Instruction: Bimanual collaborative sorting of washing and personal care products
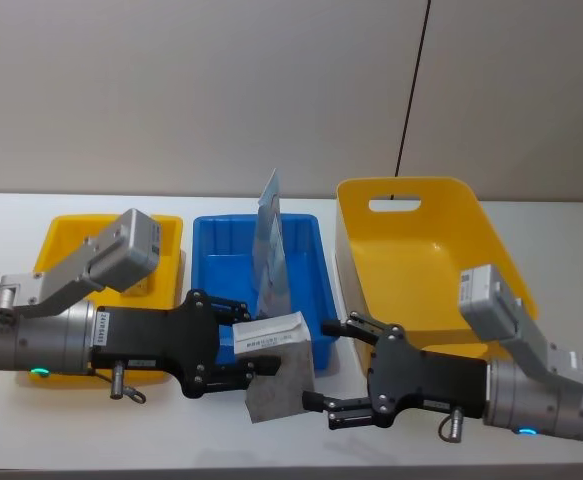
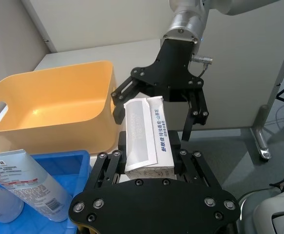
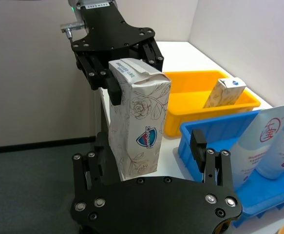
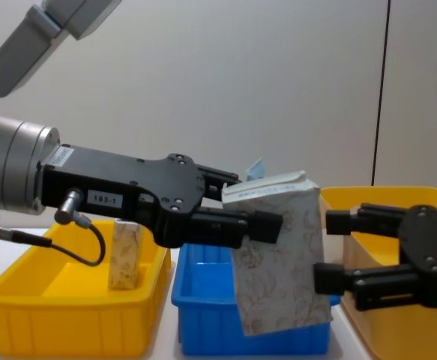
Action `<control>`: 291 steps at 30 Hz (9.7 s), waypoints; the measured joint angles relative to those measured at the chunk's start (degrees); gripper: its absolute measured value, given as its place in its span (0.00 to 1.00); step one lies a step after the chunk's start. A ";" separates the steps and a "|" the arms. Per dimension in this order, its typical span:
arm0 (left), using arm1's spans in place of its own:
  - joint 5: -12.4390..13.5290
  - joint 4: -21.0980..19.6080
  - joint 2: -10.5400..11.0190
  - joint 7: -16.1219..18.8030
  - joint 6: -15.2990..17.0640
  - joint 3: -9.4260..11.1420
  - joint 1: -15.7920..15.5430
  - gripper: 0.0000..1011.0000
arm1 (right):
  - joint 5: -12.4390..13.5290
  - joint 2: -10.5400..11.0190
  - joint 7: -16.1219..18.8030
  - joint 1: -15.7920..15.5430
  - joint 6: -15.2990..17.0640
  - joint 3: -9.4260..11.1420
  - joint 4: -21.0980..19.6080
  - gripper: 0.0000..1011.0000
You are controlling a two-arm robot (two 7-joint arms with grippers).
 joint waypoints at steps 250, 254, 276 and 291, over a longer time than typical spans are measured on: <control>-2.18 -12.17 4.63 24.38 8.32 -5.15 11.78 0.99 | -10.88 -12.98 -45.75 -3.98 25.94 8.57 -7.36 0.99; -2.18 -12.17 4.64 24.38 8.32 -5.15 11.78 0.99 | -10.87 -12.79 -44.13 -3.98 26.10 7.83 -8.05 0.99; -2.18 -12.17 4.64 24.38 8.32 -5.15 11.78 0.99 | -12.51 -14.13 -40.47 -2.28 27.37 4.27 -8.48 0.99; -2.18 -12.17 4.63 24.38 8.32 -5.14 11.78 0.99 | -14.58 -16.01 -40.12 -1.07 27.56 2.08 -7.19 0.99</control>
